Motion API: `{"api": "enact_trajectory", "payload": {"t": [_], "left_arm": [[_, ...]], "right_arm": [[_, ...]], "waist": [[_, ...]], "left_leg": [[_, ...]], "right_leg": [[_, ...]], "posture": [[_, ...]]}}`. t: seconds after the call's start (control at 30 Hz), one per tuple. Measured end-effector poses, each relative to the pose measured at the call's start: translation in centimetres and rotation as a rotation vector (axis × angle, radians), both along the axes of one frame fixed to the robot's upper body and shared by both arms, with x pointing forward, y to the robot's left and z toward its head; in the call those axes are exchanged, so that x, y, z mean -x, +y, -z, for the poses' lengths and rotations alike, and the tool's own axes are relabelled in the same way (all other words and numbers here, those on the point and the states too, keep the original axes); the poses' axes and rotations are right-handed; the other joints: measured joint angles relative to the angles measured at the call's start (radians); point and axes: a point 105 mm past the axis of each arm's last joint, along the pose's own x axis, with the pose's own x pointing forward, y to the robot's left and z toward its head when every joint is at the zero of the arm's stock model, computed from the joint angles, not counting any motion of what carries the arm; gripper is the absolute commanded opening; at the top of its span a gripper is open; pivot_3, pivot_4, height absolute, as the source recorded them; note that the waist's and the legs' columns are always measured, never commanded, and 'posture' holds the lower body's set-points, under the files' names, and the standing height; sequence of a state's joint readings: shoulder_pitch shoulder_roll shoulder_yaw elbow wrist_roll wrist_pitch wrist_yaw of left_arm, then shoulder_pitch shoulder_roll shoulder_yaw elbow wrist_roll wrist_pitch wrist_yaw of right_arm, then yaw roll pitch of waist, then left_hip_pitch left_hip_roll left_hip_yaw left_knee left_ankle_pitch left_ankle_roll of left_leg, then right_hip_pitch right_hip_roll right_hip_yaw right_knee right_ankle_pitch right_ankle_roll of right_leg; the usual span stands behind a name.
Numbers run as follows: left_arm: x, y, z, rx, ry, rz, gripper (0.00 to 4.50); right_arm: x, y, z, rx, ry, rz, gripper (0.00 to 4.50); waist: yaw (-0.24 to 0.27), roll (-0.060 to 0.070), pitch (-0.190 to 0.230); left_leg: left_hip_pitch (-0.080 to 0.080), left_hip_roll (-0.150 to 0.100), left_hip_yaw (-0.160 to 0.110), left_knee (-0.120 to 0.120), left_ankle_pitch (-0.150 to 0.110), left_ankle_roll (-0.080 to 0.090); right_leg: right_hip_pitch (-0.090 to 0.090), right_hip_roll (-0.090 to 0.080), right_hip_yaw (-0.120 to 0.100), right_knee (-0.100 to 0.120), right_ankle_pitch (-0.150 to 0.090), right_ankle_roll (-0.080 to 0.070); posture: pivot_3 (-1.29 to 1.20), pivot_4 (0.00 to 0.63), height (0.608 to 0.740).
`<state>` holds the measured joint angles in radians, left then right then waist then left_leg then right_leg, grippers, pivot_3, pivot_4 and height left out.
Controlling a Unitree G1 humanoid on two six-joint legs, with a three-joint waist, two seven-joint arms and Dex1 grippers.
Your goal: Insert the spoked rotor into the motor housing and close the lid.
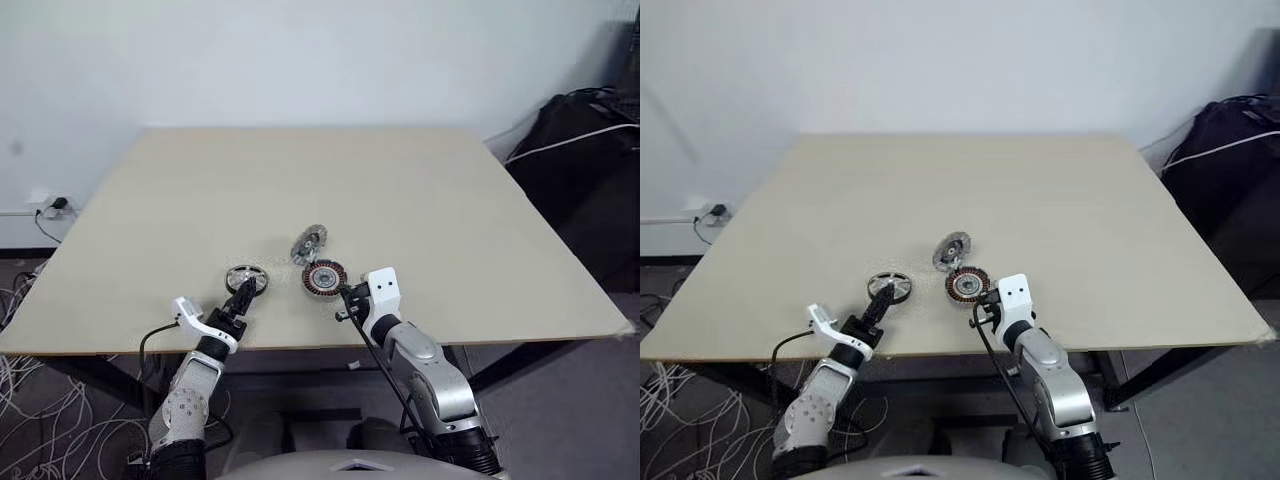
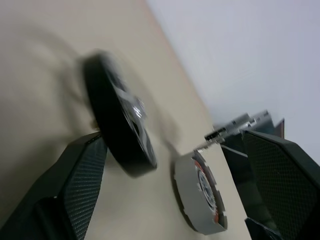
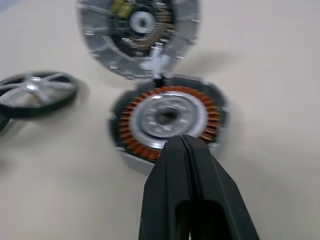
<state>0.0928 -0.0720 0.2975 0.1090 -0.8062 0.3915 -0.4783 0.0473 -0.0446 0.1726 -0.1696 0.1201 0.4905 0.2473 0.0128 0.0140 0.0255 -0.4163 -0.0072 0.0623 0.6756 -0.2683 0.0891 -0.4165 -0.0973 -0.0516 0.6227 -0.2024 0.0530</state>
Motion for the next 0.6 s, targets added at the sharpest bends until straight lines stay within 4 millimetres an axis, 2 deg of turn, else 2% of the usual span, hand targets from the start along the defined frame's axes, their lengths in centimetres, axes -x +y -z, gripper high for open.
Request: {"api": "enact_trajectory", "payload": {"t": [0.17,0.4,0.5,0.6], "left_arm": [[-0.3,0.1,-0.8,-0.025,-0.005,-0.016,4.5],[-0.4,0.6,-0.7,-0.038,0.063,-0.063,4.5],[-0.4,0.7,-0.2,-0.041,0.116,-0.082,3.94],[-0.2,0.8,0.3,-0.04,0.159,-0.094,2.89]], "right_arm": [[0.0,0.0,0.1,0.002,0.002,0.004,0.03],[0.0,0.0,0.1,0.001,0.002,0.002,0.03],[0.0,0.0,0.1,0.002,0.002,0.002,0.0],[0.0,0.0,0.1,0.002,0.002,0.003,0.0]], "waist": [[-0.002,-0.003,0.001],[-0.001,-0.006,0.003],[-0.001,-0.007,0.003],[-0.001,-0.007,0.003]], "left_leg": [[0.0,0.0,0.0,-0.001,-0.004,-0.003],[0.001,0.0,0.0,-0.001,-0.004,-0.002],[0.002,0.0,-0.001,0.0,-0.004,-0.002],[0.001,0.0,-0.001,0.0,-0.004,-0.002]], "right_leg": [[-0.001,0.001,0.0,0.0,-0.004,-0.004],[0.001,0.001,0.0,0.001,-0.005,-0.005],[0.001,0.001,0.0,0.002,-0.005,-0.004],[0.001,0.001,0.0,0.001,-0.005,-0.005]], "posture": [[0.0,0.0,0.74],[0.0,0.0,0.74],[0.0,0.0,0.74],[0.0,0.0,0.74]]}}
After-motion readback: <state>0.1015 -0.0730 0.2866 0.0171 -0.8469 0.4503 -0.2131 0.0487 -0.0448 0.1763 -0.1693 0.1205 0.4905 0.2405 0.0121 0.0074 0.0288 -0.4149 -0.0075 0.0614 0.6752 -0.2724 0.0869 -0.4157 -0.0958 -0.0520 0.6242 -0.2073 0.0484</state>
